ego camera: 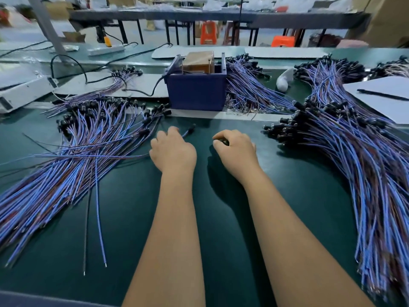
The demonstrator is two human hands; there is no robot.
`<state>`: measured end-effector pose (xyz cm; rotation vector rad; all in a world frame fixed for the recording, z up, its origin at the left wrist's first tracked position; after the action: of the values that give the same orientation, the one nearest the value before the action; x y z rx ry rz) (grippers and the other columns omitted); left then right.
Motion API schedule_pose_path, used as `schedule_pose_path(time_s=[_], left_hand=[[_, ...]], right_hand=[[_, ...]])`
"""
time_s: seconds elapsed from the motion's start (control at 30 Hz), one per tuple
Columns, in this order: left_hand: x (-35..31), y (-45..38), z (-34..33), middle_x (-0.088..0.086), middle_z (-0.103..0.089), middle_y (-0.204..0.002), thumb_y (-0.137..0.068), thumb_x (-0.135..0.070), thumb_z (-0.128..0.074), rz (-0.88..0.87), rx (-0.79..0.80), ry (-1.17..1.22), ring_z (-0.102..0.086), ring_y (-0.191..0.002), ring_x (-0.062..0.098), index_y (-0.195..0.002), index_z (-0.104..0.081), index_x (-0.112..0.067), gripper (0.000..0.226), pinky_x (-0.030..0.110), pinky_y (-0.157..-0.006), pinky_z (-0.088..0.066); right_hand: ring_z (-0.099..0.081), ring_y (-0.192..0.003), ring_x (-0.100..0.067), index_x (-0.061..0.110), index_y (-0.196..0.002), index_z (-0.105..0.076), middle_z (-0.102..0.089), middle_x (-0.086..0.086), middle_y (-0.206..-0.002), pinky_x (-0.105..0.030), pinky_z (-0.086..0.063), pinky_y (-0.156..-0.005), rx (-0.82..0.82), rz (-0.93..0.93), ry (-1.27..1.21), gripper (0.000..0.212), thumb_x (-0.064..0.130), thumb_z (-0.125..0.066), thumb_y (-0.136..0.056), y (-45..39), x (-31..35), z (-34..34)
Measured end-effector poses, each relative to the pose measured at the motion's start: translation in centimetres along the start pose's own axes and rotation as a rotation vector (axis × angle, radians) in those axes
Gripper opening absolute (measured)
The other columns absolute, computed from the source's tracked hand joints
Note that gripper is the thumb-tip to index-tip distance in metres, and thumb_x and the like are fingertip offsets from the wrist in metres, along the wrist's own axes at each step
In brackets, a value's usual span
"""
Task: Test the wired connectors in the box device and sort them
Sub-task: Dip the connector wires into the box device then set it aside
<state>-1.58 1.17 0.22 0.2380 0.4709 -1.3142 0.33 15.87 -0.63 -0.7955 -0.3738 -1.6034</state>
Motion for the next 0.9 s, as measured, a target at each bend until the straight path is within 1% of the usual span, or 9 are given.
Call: schedule_pose_path(time_s=[0.1,0.23,0.3,0.4,0.5,0.57,0.7,0.8,0.9], left_hand=[[-0.5,0.4,-0.8,0.013,-0.048,-0.132,-0.098,-0.02,-0.042,-0.027,-0.033,-0.088,-0.042,-0.12,0.033,-0.126,-0.052,-0.018,0.029,0.04,-0.098,-0.032],[-1.0,0.6,-1.5,0.012,-0.05,-0.127,-0.1,-0.018,-0.043,-0.113,-0.067,-0.05,-0.044,-0.117,0.033,-0.119,-0.054,-0.016,0.022,0.04,-0.095,-0.034],[-1.4,0.9,-1.2,0.009,-0.055,-0.119,-0.101,-0.016,-0.042,-0.176,-0.134,0.205,-0.047,-0.111,0.03,-0.114,-0.053,-0.014,0.018,0.039,-0.089,-0.036],[-2.7,1.9,-0.6,-0.004,-0.06,-0.087,-0.096,-0.01,-0.048,-0.225,-0.135,0.868,-0.053,-0.084,0.015,-0.095,-0.056,-0.016,0.01,0.033,-0.076,-0.045],[-4.5,3.4,-0.2,-0.001,-0.058,-0.076,-0.087,-0.013,-0.048,-0.277,0.055,1.389,-0.051,-0.073,0.01,-0.077,-0.061,-0.014,0.016,0.02,-0.069,-0.045],[-5.4,4.0,-0.5,0.002,-0.061,-0.07,-0.086,-0.024,-0.044,-0.309,0.326,1.583,-0.055,-0.07,0.016,-0.067,-0.066,-0.015,0.031,0.027,-0.066,-0.047],[-5.7,4.5,-1.4,0.01,-0.059,-0.062,-0.1,-0.031,-0.034,-0.279,0.834,1.447,-0.056,-0.061,0.022,-0.054,-0.068,-0.011,0.061,0.031,-0.065,-0.054],[-5.4,4.8,-1.9,0.008,-0.051,-0.056,-0.101,-0.025,-0.039,-0.208,0.935,1.176,-0.049,-0.045,0.014,-0.057,-0.066,-0.007,0.055,0.028,-0.058,-0.052],[-5.6,5.3,-2.0,0.002,-0.052,-0.049,-0.102,-0.019,-0.04,-0.251,0.962,1.044,-0.045,-0.043,0.012,-0.058,-0.06,-0.006,0.049,0.026,-0.055,-0.049]], right_hand=[[-0.056,-0.105,-0.02,0.024,-0.105,-0.067,-0.066,0.005,-0.1,-0.04,-0.04,-0.1,-0.034,-0.041,-0.169,0.019,0.021,-0.053,-0.093,0.2,-0.1,0.3],[-0.055,-0.078,-0.008,0.023,-0.104,-0.062,-0.059,0.013,-0.085,-0.02,-0.044,-0.069,-0.111,-0.094,-0.427,0.017,0.017,-0.05,-0.094,0.4,-0.8,0.9],[-0.052,-0.07,-0.003,0.023,-0.104,-0.059,-0.057,0.012,-0.084,-0.011,-0.041,-0.059,-0.174,-0.115,-0.513,0.019,0.014,-0.046,-0.095,0.4,-1.1,1.2],[-0.057,-0.067,-0.011,0.019,-0.102,-0.057,-0.06,0.001,-0.083,-0.02,-0.045,-0.064,-0.234,-0.199,-0.753,0.024,0.007,-0.036,-0.098,0.3,-1.6,1.7],[-0.065,-0.063,-0.019,0.014,-0.103,-0.058,-0.066,-0.009,-0.078,-0.028,-0.05,-0.064,-0.124,-0.261,-1.002,0.027,0.017,-0.031,-0.104,0.2,-1.8,1.8],[-0.067,-0.066,-0.024,0.007,-0.109,-0.062,-0.069,-0.011,-0.076,-0.034,-0.055,-0.069,0.034,-0.313,-1.105,0.043,0.033,-0.028,-0.106,0.0,-1.7,1.4],[-0.067,-0.069,-0.023,-0.003,-0.117,-0.06,-0.071,-0.011,-0.074,-0.037,-0.055,-0.069,0.142,-0.353,-1.221,0.047,0.033,-0.031,-0.106,0.0,-1.5,1.3],[-0.061,-0.052,-0.023,-0.001,-0.109,-0.059,-0.069,-0.015,-0.077,-0.027,-0.047,-0.039,0.058,-0.331,-1.249,0.023,0.016,-0.046,-0.102,0.4,-1.8,1.8],[-0.048,-0.043,-0.026,0.002,-0.102,-0.06,-0.07,-0.013,-0.078,-0.026,-0.044,-0.033,0.105,-0.313,-1.214,0.013,0.013,-0.057,-0.097,0.6,-2.0,1.9]])
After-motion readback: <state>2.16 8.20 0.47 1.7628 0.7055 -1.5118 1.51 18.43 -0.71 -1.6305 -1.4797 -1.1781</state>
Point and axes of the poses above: each hand's wrist, its own y-axis away from the middle knuckle, its own z-axis out of the back of the hand, x = y × z, the point moved 4 cm from there along -y, towards the middle knuckle
